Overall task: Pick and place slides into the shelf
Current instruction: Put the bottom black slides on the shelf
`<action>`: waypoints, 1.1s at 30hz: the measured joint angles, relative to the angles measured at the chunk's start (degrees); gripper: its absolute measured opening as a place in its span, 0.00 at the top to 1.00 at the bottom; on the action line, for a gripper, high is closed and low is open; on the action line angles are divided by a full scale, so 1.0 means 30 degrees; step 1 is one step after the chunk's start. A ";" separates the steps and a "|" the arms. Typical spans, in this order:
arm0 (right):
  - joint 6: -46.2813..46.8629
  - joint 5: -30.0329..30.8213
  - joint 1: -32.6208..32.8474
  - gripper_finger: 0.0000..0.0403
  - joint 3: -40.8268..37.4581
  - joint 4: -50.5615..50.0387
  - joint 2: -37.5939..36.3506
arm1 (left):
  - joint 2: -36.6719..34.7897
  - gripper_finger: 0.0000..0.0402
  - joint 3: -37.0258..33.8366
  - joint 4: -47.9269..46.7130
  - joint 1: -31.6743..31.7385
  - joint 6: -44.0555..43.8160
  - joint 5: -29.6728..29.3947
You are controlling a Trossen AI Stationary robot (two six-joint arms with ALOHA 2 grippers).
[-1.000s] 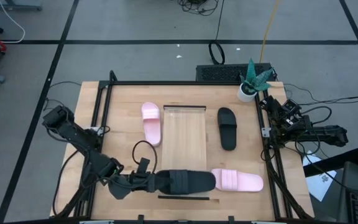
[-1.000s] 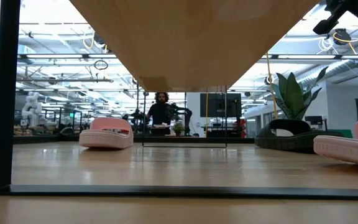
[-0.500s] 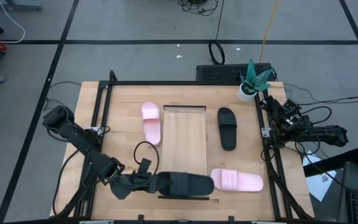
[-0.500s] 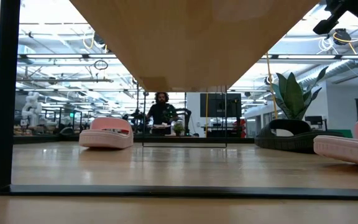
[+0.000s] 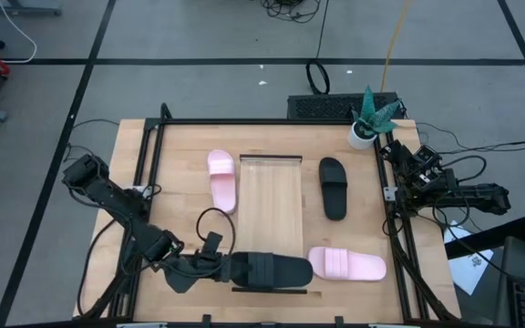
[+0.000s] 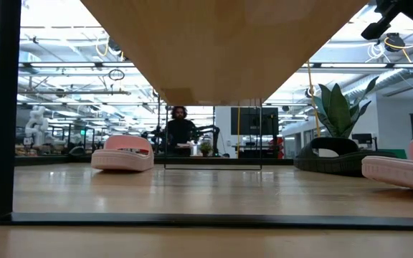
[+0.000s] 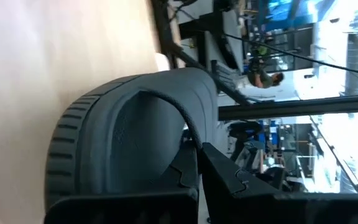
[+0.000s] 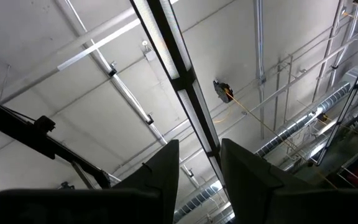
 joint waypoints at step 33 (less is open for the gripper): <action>0.0349 0.0015 -0.0001 0.73 0.0001 -0.0001 0.0001 | 0.0000 1.00 0.0000 -0.2193 0.0605 -0.1320 0.1867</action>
